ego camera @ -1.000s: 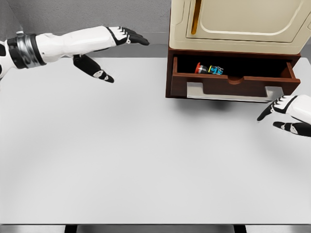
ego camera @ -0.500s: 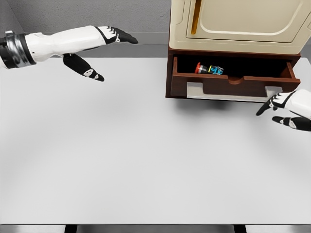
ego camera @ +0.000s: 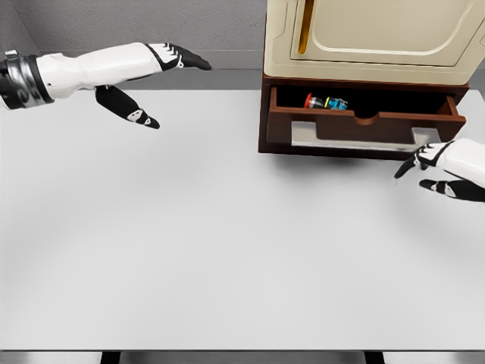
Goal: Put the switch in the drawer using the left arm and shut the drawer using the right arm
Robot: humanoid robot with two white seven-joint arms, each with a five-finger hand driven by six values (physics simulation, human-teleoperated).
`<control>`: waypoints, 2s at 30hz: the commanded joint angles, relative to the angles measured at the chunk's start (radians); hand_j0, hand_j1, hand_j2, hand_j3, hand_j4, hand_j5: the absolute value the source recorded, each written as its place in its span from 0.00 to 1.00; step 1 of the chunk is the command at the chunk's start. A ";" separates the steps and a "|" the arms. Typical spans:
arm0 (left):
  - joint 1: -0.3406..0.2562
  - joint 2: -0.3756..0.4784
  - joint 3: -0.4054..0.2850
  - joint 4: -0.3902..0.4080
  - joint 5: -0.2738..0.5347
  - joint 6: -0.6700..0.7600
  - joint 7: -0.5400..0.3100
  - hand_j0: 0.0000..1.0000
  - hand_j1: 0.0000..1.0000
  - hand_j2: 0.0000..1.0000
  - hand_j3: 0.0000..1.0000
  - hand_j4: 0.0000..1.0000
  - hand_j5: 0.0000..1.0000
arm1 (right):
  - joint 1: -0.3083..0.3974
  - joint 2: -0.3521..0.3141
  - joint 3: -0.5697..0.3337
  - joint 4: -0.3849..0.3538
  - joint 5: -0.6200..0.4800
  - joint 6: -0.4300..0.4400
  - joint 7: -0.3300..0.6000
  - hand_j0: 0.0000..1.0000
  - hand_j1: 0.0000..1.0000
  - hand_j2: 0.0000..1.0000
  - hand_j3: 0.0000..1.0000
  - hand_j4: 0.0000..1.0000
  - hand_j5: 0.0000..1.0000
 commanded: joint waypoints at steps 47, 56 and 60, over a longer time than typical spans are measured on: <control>0.002 0.015 0.003 0.027 0.009 0.003 0.001 1.00 1.00 1.00 1.00 1.00 1.00 | -0.103 0.041 0.114 0.075 0.052 0.003 -0.004 0.60 0.60 0.60 0.60 0.60 0.60; 0.002 0.015 0.003 0.031 0.009 0.003 0.001 1.00 1.00 1.00 1.00 1.00 1.00 | -0.114 0.039 0.111 0.076 0.053 0.003 -0.004 0.60 0.60 0.60 0.60 0.60 0.60; 0.002 0.013 0.003 0.031 0.009 0.003 0.001 1.00 1.00 1.00 1.00 1.00 1.00 | -0.130 0.042 0.113 0.080 0.055 0.003 -0.004 0.60 0.60 0.60 0.60 0.60 0.60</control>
